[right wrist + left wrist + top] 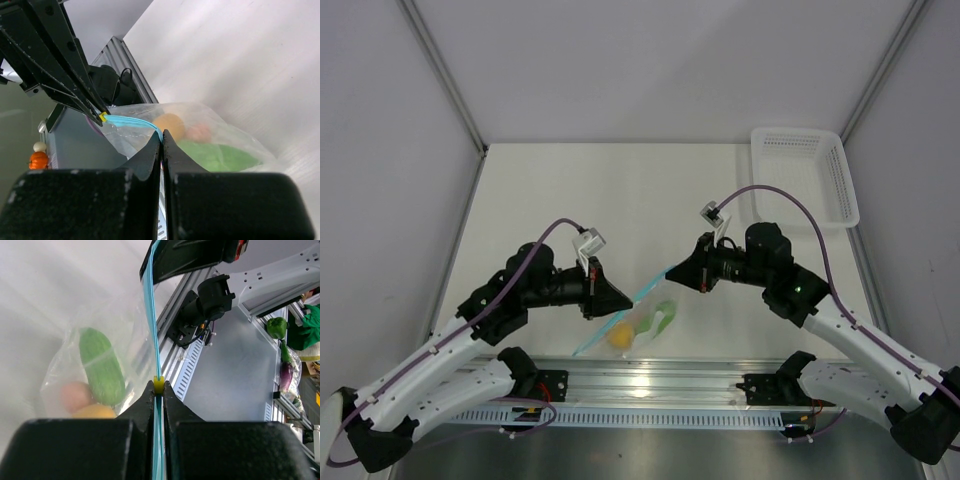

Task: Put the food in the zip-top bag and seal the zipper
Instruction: Zip the zipper food storage bag at the center of the board.

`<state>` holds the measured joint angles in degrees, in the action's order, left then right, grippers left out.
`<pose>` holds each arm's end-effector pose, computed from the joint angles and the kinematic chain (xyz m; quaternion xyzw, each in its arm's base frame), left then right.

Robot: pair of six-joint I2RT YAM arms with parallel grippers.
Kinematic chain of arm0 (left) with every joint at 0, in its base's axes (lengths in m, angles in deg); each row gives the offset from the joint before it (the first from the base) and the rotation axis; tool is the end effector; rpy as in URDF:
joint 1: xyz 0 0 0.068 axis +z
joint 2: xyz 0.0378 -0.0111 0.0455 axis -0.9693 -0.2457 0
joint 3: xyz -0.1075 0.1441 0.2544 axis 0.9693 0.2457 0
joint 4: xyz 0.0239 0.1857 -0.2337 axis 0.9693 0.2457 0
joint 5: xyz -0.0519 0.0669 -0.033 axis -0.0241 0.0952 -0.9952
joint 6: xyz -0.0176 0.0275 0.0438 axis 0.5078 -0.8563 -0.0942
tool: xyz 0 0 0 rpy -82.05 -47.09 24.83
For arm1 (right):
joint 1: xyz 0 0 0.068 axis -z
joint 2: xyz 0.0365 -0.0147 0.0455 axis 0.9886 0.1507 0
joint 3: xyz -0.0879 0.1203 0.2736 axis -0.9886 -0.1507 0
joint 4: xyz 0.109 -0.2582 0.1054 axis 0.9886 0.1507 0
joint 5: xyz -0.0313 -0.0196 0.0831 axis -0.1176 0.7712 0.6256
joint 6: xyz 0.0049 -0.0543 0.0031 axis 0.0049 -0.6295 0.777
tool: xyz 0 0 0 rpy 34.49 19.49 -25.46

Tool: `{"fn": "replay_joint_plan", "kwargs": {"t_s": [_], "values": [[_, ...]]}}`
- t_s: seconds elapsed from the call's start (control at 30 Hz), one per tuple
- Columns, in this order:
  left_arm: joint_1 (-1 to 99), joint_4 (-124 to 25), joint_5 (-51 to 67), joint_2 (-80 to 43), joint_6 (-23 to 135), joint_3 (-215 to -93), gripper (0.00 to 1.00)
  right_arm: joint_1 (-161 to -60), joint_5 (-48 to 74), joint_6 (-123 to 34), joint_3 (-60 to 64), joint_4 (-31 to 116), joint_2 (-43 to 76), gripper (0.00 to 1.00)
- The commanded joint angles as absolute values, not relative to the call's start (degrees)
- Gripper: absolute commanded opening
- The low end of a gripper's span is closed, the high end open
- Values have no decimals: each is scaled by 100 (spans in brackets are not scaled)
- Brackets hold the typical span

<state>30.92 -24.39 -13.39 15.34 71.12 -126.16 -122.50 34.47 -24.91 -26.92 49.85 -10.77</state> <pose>0.1105 -0.1355 0.3536 0.2693 0.7577 -0.4961 0.3276 0.1627 0.1661 0.3564 -0.2498 0.7405 0.4959 0.3785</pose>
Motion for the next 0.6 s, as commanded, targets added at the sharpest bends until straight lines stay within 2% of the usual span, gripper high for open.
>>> {"fn": "replay_joint_plan", "kwargs": {"t_s": [0.0,0.47,0.57], "values": [[3104,-2017,-1369,1801,7103,-12504,1,-12062,2916,-2654,-2591,4907,-1210,0],[3113,-1516,-1167,2513,7209,-12285,1,-11992,2933,-2627,-2573,4784,-1166,0],[3113,-1489,-1202,2592,7209,-12276,1,-11957,3581,-2671,-2574,4608,-1078,0]]}}
